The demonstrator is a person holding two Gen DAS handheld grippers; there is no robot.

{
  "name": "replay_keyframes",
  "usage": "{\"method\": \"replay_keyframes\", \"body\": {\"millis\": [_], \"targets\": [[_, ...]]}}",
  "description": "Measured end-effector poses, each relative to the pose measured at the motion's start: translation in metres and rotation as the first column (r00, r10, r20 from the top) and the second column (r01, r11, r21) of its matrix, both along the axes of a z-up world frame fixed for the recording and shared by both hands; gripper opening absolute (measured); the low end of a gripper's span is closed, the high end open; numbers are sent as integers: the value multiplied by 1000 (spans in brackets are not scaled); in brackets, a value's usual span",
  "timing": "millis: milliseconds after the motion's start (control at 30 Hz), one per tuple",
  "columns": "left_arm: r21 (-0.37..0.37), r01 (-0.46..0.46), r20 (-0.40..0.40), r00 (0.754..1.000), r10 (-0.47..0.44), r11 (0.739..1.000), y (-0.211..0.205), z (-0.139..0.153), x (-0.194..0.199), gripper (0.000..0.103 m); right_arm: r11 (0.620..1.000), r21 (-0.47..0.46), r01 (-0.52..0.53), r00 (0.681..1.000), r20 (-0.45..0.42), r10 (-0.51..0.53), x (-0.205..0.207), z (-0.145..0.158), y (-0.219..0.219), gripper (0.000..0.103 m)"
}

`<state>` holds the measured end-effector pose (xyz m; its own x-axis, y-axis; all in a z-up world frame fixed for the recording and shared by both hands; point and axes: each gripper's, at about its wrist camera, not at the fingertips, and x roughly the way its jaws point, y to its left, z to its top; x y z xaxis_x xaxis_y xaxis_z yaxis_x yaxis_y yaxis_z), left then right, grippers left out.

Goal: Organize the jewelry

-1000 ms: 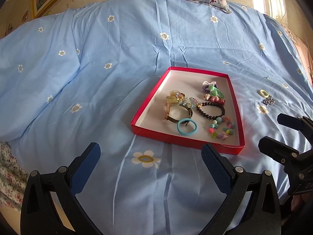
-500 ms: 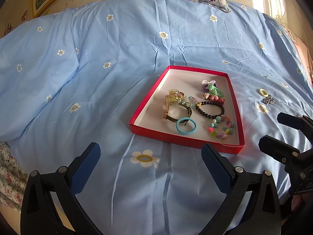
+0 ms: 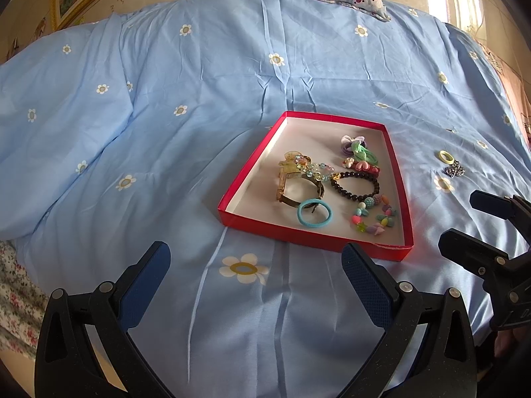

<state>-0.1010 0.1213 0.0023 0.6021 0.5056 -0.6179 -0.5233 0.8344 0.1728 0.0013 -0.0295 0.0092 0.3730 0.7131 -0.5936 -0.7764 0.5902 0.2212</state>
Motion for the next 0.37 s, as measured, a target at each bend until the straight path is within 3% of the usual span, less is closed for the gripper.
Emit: {"method": "replay_keyframes", "body": {"millis": [367], "targets": [[-8,3,0,1000,-3,1000,-3,-2,3,103,1000,-2,1,1000,-1,-1,-1,0,1,103]]}}
